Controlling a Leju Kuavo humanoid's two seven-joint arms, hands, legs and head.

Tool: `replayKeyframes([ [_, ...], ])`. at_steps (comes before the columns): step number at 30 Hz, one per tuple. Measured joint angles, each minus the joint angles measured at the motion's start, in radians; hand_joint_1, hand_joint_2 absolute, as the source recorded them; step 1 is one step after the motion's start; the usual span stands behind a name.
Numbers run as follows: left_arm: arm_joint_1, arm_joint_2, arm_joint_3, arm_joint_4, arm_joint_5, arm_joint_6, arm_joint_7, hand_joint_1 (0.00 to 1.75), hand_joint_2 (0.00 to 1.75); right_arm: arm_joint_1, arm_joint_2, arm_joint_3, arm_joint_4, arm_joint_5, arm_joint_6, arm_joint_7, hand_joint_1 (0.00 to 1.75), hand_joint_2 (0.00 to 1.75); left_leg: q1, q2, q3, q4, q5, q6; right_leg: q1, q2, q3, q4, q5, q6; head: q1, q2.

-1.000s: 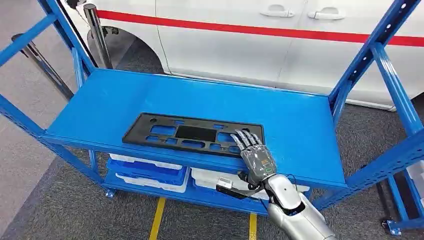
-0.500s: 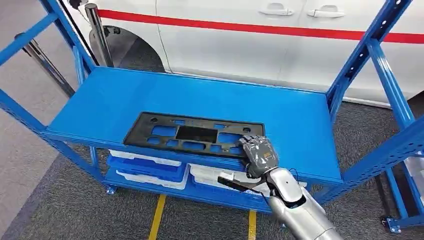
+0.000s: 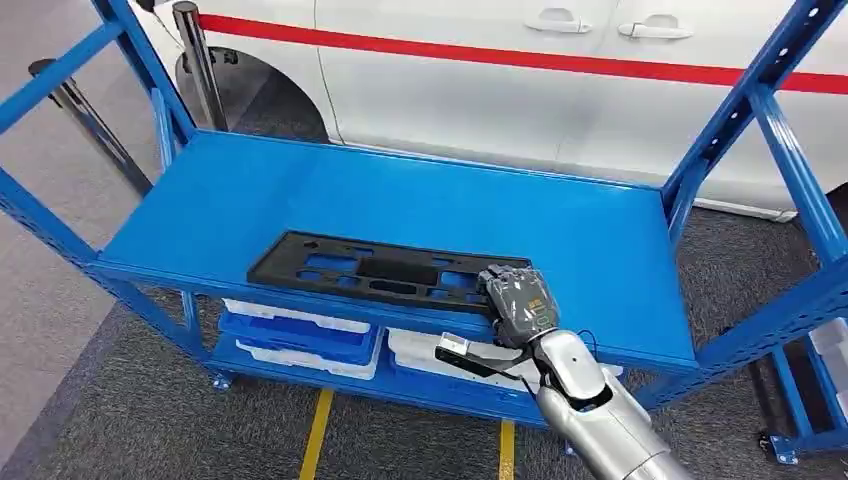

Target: Take the parts from the cabinet and place them on the table.

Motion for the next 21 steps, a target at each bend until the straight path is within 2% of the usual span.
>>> replayKeyframes([
  [2,0.000,0.000,0.000,0.000,-0.001,0.000,0.000,0.00,1.75,0.000,0.000,0.000,-0.001,0.000,0.000,-0.004,1.45,1.75,0.002,0.000,0.003,-0.006,0.001,-0.008,0.003,0.002,-0.003,0.002,0.000,-0.004,0.000,0.000],
  [3,0.000,0.000,0.001,0.000,-0.001,0.001,0.000,0.00,1.75,0.000,0.000,0.000,-0.003,0.000,0.000,-0.004,1.54,1.75,0.002,0.001,0.006,-0.010,0.002,-0.015,0.004,0.003,-0.001,0.000,0.001,-0.009,0.000,0.000],
  [4,-0.001,0.000,0.001,0.000,-0.001,0.002,0.000,0.00,1.75,0.000,0.000,0.000,-0.006,0.000,0.000,-0.005,1.55,1.75,0.001,0.000,0.005,-0.008,-0.004,-0.021,-0.008,0.003,0.006,-0.012,0.006,-0.017,0.000,0.000],
  [5,-0.001,0.000,0.001,0.000,-0.002,0.004,0.000,0.00,1.75,0.000,0.000,0.000,-0.006,0.000,0.000,-0.005,1.55,1.75,0.005,-0.002,0.000,0.014,-0.021,-0.025,-0.009,-0.001,0.011,-0.017,0.007,-0.023,0.000,0.000],
  [7,-0.001,0.000,0.002,0.000,-0.003,0.008,0.000,0.00,1.75,0.001,0.000,0.000,-0.007,0.000,0.000,-0.005,1.50,1.75,0.008,-0.003,-0.058,0.136,-0.091,-0.032,-0.010,-0.005,0.012,-0.017,0.006,-0.030,-0.001,0.000],
  [8,0.001,0.000,0.002,0.000,-0.006,0.011,0.000,0.00,1.75,0.003,0.000,0.000,-0.007,0.000,0.000,-0.005,1.55,1.75,0.010,-0.002,-0.097,0.215,-0.124,-0.037,-0.009,-0.007,0.012,-0.017,0.005,-0.032,-0.001,0.000],
  [9,0.002,0.000,0.003,0.000,-0.005,0.013,-0.002,0.00,1.75,0.004,0.000,0.000,-0.007,0.000,0.000,-0.005,1.57,1.75,0.011,-0.002,-0.125,0.270,-0.138,-0.041,-0.009,-0.007,0.011,-0.017,0.005,-0.031,-0.001,0.000],
  [10,0.001,0.000,0.005,0.000,-0.007,0.014,-0.003,0.00,1.75,0.005,0.000,0.000,-0.007,0.000,0.000,-0.005,1.55,1.75,0.012,-0.002,-0.135,0.287,-0.129,-0.044,-0.009,-0.007,0.012,-0.016,0.005,-0.031,-0.001,0.000],
  [11,0.000,0.000,0.006,0.000,-0.009,0.015,-0.002,0.00,1.75,0.005,0.000,0.000,-0.007,0.000,0.000,-0.005,1.55,1.75,0.014,-0.002,-0.122,0.257,-0.100,-0.045,-0.010,-0.007,0.013,-0.016,0.004,-0.030,-0.002,0.000],
  [13,-0.001,0.000,0.006,0.000,-0.015,0.016,0.003,0.00,1.75,0.004,0.000,0.000,-0.009,0.000,0.000,-0.005,1.55,1.75,0.017,-0.001,-0.044,0.095,-0.009,-0.044,-0.013,-0.004,0.016,-0.011,0.000,-0.024,-0.002,0.000],
  [14,-0.001,0.001,0.006,0.000,-0.018,0.016,0.004,0.00,1.75,0.004,0.000,0.000,-0.010,0.000,0.000,-0.005,1.55,1.75,0.019,-0.001,-0.009,0.018,0.015,-0.042,-0.013,-0.003,0.016,-0.008,-0.003,-0.020,-0.002,0.000],
  [15,0.000,0.001,0.006,0.000,-0.018,0.017,0.006,0.00,1.75,0.005,-0.001,0.000,-0.011,0.000,0.000,-0.005,1.55,1.75,0.014,-0.002,-0.003,0.001,-0.004,-0.040,-0.006,-0.001,0.013,-0.004,-0.004,-0.013,-0.002,0.000],
  [16,0.001,0.001,0.007,0.000,-0.018,0.018,0.006,0.00,1.75,0.004,-0.002,0.000,-0.011,0.000,0.000,-0.003,1.55,1.75,0.013,-0.003,-0.002,0.000,0.001,-0.028,-0.005,0.002,0.010,-0.004,-0.003,-0.007,0.000,0.000],
  [19,0.001,0.001,0.010,0.000,-0.014,0.019,0.006,0.00,1.75,0.004,-0.002,0.000,-0.012,0.000,0.000,-0.002,1.55,1.75,0.010,-0.003,-0.003,-0.002,0.004,-0.014,-0.006,0.002,0.014,-0.012,0.004,0.008,0.000,0.000],
  [20,0.000,0.001,0.012,0.000,-0.014,0.019,0.006,0.00,1.75,0.005,-0.002,0.000,-0.012,0.002,-0.002,0.001,1.55,1.75,0.015,-0.001,0.002,-0.015,0.014,0.000,-0.010,0.001,0.011,-0.007,-0.003,0.017,0.000,0.000],
  [21,0.000,0.001,0.015,0.000,-0.014,0.018,0.009,0.00,1.75,0.005,-0.003,-0.001,-0.012,0.006,-0.006,0.005,1.55,1.75,0.014,0.002,0.002,-0.015,0.016,0.003,-0.012,0.001,-0.002,0.026,-0.029,0.018,0.000,0.000],
])
